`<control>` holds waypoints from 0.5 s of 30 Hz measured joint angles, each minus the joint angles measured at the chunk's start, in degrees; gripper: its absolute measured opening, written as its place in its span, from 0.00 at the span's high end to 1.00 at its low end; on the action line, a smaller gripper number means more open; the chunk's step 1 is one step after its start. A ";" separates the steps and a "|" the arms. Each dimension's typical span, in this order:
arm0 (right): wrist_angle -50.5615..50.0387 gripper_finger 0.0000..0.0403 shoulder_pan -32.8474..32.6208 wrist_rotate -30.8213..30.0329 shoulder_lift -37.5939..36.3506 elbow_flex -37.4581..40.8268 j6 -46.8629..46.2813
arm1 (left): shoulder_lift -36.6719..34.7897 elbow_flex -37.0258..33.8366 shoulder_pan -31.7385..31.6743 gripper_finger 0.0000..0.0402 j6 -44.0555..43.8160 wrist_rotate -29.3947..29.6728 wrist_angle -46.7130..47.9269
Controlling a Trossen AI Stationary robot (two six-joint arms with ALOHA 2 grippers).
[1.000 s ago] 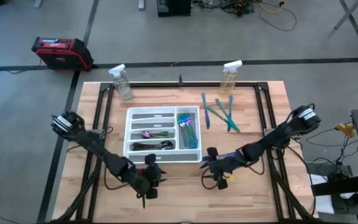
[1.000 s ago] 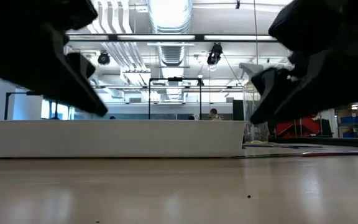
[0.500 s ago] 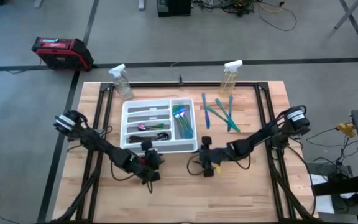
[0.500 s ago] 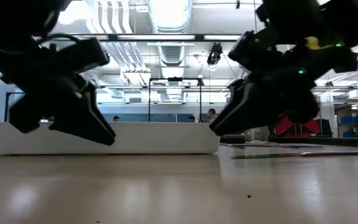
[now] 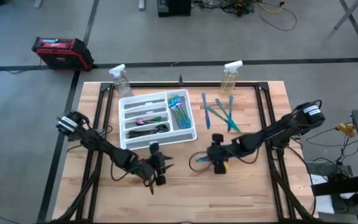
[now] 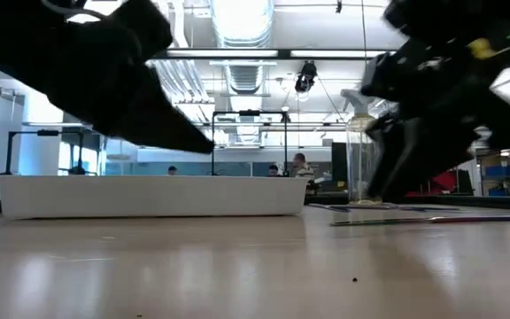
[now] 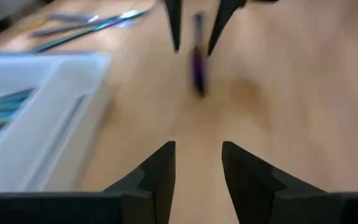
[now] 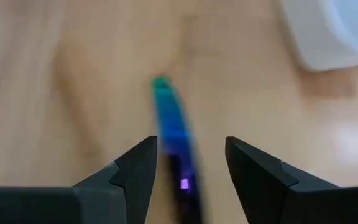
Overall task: Sort silverware
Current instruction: Put the blue table knife on the silverware tray
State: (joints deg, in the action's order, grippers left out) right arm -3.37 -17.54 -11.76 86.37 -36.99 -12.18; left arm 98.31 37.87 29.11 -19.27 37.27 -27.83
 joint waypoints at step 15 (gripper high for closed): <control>7.40 0.98 -7.35 -13.86 4.91 -0.17 -10.79 | 12.38 11.59 -1.61 0.71 6.61 -1.94 -3.50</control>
State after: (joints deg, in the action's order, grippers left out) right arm 4.03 -24.88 -25.61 91.28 -37.16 -22.97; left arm 110.69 49.45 27.50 -12.66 35.33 -31.33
